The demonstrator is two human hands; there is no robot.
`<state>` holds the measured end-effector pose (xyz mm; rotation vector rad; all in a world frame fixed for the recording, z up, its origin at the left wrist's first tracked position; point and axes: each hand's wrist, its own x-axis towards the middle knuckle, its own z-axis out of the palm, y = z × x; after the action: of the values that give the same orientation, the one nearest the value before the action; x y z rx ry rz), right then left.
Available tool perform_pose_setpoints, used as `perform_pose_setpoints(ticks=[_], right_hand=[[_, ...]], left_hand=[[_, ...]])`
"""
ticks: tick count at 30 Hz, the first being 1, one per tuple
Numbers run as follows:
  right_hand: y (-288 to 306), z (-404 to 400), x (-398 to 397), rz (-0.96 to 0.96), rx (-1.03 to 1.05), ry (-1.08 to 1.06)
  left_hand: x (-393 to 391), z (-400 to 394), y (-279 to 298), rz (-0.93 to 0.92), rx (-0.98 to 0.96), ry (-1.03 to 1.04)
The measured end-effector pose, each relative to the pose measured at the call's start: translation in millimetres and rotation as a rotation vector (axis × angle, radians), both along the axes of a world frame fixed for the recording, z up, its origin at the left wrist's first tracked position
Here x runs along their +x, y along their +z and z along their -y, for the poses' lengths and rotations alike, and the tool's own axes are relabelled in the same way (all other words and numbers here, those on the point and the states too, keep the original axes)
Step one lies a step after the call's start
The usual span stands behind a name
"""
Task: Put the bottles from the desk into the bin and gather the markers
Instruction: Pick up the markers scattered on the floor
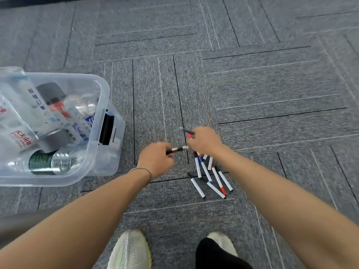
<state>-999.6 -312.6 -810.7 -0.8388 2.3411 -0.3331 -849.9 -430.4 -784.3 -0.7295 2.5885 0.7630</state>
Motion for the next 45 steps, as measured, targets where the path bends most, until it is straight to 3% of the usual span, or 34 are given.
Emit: perform_pose_setpoints(ticks=[2,5,10,19,28,31,37,40,45], right_hand=[[5.0,-7.7,-4.2,0.068,-0.035,-0.058],[9.3,-22.8,-10.7,0.091,-0.042,-0.169],[15.2,-47.4,-9.9,0.095,-0.026,-0.273],[17.0,-65.3,3.1,0.156,-0.027,-0.287],[17.7,-59.6,-3.0,0.177,0.007,-0.287],[16.8,-51.5,3.8,0.181,0.047,-0.218],[11.2,-31.2,29.6,0.037,0.177,-0.016],[11.6,-27.1,40.8,-0.078,0.204,0.046],[8.8,-21.6,51.7,-0.166,0.205,0.104]], left_hand=[[5.2,-10.9,9.1,0.054,-0.171,-0.318],[11.3,-29.2,4.9,0.074,-0.254,-0.693],[14.1,-57.3,-11.3,0.048,-0.302,-1.005],[14.0,-78.1,-30.2,-0.009,-0.203,-0.916],[9.3,-73.1,-36.6,-0.012,-0.301,-0.972],[16.9,-55.8,-29.5,0.002,-0.321,-0.872],[17.3,-4.4,-10.3,0.1,-0.38,-0.255],[13.5,3.4,-14.9,0.131,-0.292,0.014],[10.1,0.5,-19.9,0.137,-0.153,0.179]])
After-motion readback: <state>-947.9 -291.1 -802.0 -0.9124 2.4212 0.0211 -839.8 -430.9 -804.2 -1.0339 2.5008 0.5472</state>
